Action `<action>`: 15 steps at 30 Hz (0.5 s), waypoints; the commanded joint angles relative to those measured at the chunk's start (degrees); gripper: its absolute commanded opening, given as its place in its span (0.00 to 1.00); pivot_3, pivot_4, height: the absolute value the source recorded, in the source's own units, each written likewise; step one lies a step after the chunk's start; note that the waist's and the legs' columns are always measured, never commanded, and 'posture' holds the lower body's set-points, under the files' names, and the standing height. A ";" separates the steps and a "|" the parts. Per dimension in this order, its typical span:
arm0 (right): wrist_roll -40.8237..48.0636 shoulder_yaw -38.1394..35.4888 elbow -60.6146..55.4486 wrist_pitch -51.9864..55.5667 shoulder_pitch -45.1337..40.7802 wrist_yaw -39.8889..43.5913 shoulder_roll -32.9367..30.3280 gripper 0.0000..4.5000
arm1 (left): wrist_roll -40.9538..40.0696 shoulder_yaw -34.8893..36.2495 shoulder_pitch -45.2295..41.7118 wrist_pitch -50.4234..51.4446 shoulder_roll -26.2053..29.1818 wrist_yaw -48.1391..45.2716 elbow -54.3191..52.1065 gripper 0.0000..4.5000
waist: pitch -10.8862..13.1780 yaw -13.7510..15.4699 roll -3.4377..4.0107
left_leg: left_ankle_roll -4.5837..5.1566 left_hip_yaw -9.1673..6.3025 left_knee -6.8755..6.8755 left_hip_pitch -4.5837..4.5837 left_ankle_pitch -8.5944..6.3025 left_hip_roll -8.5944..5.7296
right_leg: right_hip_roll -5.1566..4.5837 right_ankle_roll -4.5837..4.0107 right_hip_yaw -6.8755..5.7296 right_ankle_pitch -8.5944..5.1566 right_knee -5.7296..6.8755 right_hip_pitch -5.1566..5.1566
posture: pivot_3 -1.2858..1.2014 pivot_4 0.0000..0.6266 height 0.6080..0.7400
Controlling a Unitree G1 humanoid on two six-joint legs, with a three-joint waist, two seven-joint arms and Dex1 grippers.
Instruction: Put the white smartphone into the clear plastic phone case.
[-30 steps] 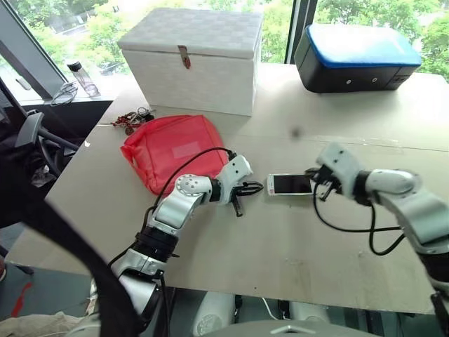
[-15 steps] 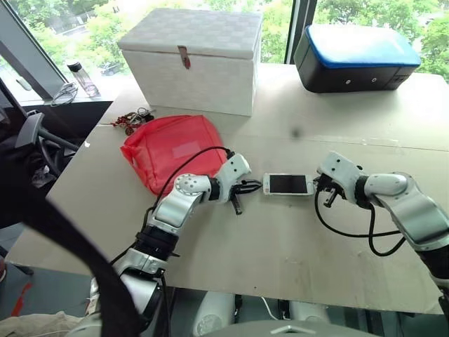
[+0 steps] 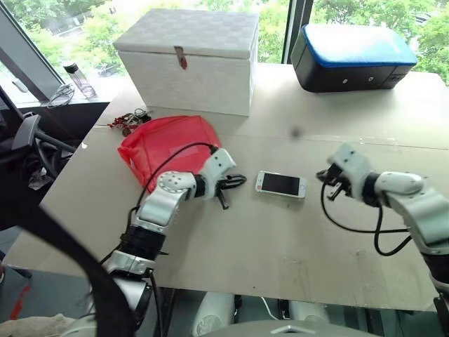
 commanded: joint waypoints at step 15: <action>6.76 3.89 0.47 -1.06 -2.30 0.35 4.41 0.00 | -0.23 -7.64 -5.31 -0.25 -11.58 -0.61 7.34 0.02 | 0.01 -0.16 -0.02 | 0.00 0.02 0.00 0.01 0.01 -0.04 | 0.20 0.00 0.00 0.00 0.07 -0.04 | 0.52 0.24 1.00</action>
